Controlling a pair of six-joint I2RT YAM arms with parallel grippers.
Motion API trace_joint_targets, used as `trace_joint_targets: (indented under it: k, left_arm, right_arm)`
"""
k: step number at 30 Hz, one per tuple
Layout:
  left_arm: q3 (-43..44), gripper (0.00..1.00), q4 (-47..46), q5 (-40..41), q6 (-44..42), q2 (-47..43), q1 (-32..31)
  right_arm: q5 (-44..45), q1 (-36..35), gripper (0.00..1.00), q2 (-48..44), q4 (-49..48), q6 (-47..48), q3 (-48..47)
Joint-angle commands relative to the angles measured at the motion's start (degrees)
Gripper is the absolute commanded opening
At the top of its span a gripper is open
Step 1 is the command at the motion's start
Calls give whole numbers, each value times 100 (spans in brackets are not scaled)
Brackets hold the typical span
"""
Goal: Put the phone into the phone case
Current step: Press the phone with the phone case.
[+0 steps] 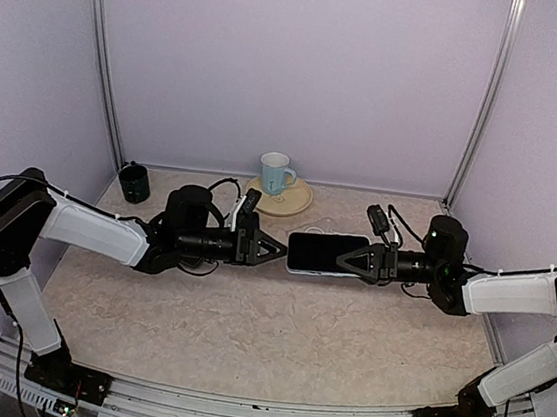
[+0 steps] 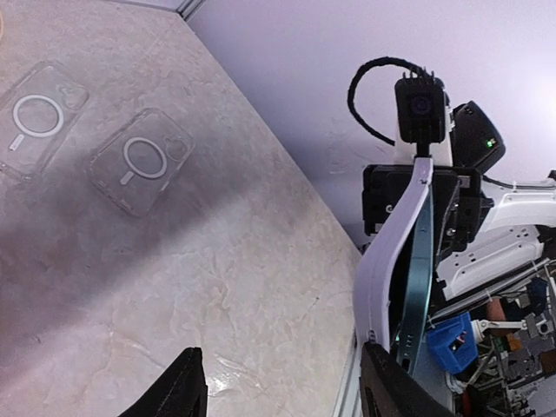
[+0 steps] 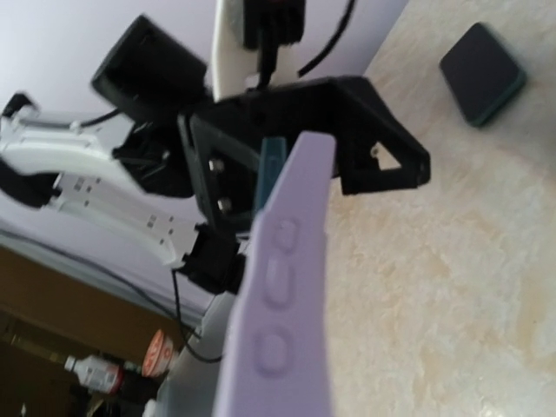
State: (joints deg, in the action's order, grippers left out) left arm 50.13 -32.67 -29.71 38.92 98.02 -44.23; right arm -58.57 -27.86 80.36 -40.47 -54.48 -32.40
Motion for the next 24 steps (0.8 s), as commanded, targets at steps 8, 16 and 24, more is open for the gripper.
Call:
trace_joint_targets:
  k: [8,16,24]
  left_arm:
    - [-464,62,-2454,-1251,1294,98,196]
    - [-316,65,-3180,-1638,1659,480,38]
    - [-73,63,-2986,-1762,1595,683,-68]
  right_arm:
    - [-711,-32,1,-9,-825,365,180]
    - [-847,-44,2,-24,-1102,329,283]
    - [-833,-127,2,-124,-1089,406,299]
